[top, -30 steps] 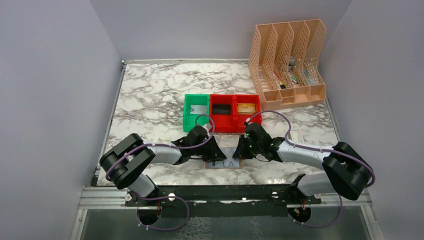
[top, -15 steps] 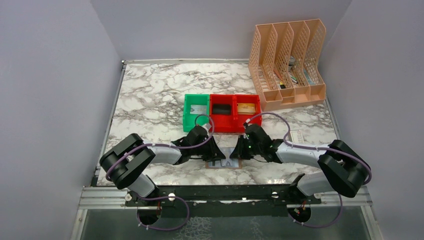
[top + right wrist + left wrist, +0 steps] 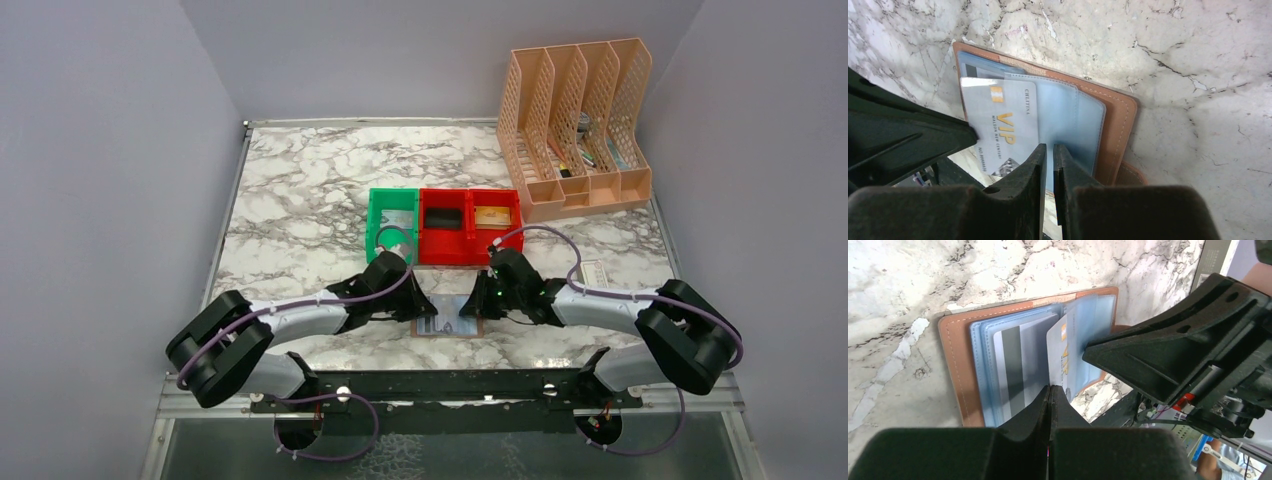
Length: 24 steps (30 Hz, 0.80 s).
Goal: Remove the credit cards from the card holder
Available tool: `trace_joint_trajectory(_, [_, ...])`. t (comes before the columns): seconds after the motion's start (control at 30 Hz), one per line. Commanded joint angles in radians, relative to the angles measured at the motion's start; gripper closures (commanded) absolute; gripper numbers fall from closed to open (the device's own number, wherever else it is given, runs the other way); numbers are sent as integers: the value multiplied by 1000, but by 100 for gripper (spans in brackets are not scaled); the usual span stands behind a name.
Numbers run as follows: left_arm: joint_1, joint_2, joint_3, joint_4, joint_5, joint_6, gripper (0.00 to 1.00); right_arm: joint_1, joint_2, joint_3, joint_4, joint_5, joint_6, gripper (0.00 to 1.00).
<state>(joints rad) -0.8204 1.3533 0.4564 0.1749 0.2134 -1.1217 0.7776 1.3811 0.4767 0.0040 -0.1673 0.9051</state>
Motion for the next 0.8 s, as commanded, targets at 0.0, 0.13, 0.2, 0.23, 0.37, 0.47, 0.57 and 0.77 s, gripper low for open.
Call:
trace_joint_trajectory(0.0, [3,-54,16,-62,-51,40,100,5,47,-34,-81,83,-18,87])
trace_joint_trajectory(0.13, [3,-18,1,12,-3,23,99,5,48,-24,-74,68,-29,87])
trace_joint_trajectory(0.2, [3,7,-6,44,18,15,96,5,44,-23,-66,55,-32,87])
trace_joint_trajectory(0.23, [3,17,-9,60,28,10,94,4,40,-24,-59,47,-34,87])
trace_joint_trajectory(0.37, [3,48,-22,119,63,-14,86,4,32,-24,-44,21,-36,87])
trace_joint_trajectory(0.47, [3,57,-15,133,72,-17,80,5,38,-24,-41,17,-35,87])
trace_joint_trajectory(0.57, [3,74,-7,152,84,-25,76,5,50,-32,-30,12,-32,87])
trace_joint_trajectory(0.77, [3,107,-6,181,97,-45,80,4,76,-41,-7,-5,-26,88])
